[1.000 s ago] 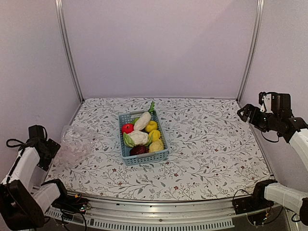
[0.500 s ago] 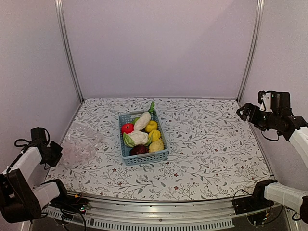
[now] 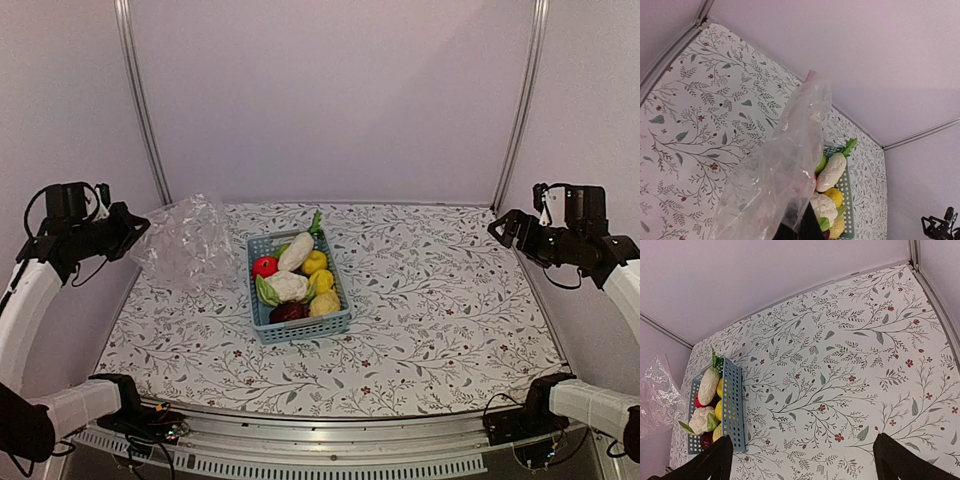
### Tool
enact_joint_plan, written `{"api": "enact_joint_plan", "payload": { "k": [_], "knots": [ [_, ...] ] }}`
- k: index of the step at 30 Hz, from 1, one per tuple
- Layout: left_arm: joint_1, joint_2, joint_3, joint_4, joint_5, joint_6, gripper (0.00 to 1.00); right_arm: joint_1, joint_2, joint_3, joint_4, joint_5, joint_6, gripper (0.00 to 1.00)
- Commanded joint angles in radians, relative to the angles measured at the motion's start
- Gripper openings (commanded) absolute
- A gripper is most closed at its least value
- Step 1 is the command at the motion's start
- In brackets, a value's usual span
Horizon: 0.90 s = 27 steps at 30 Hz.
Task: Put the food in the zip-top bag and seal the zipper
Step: Pick up the zipper food storage bag at the corner of the board, then pass from the left arm to the right
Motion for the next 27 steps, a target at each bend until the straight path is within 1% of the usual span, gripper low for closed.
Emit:
{"api": "enact_joint_plan", "payload": {
  "k": [1, 5, 12, 16, 19, 22, 26, 27],
  "knots": [
    [-0.102, 0.043, 0.115, -0.029, 0.116, 0.072, 0.0, 0.018, -0.008, 0.034, -0.017, -0.074, -0.015, 0.99],
    [-0.249, 0.101, 0.219, -0.022, 0.192, 0.112, 0.0, 0.081, 0.001, 0.058, -0.018, -0.095, -0.03, 0.99],
    [-0.538, 0.217, 0.393, 0.002, 0.271, 0.163, 0.0, 0.172, 0.02, 0.06, 0.086, -0.251, -0.009, 0.99],
    [-0.641, 0.276, 0.448, 0.05, 0.3, 0.151, 0.0, 0.182, 0.013, 0.06, 0.109, -0.301, 0.005, 0.99],
    [-0.664, 0.296, 0.417, 0.148, 0.33, 0.102, 0.0, 0.189, -0.005, 0.04, 0.128, -0.327, 0.013, 0.99],
    [-0.665, 0.323, 0.339, 0.212, 0.281, 0.073, 0.0, 0.194, -0.027, -0.008, 0.171, -0.343, 0.044, 0.99],
    [-0.665, 0.402, 0.215, 0.282, 0.283, 0.048, 0.0, 0.211, -0.044, -0.088, 0.251, -0.362, 0.108, 0.99],
    [-0.665, 0.423, 0.164, 0.303, 0.282, 0.039, 0.0, 0.217, -0.046, -0.103, 0.26, -0.36, 0.118, 0.98]
  ]
}}
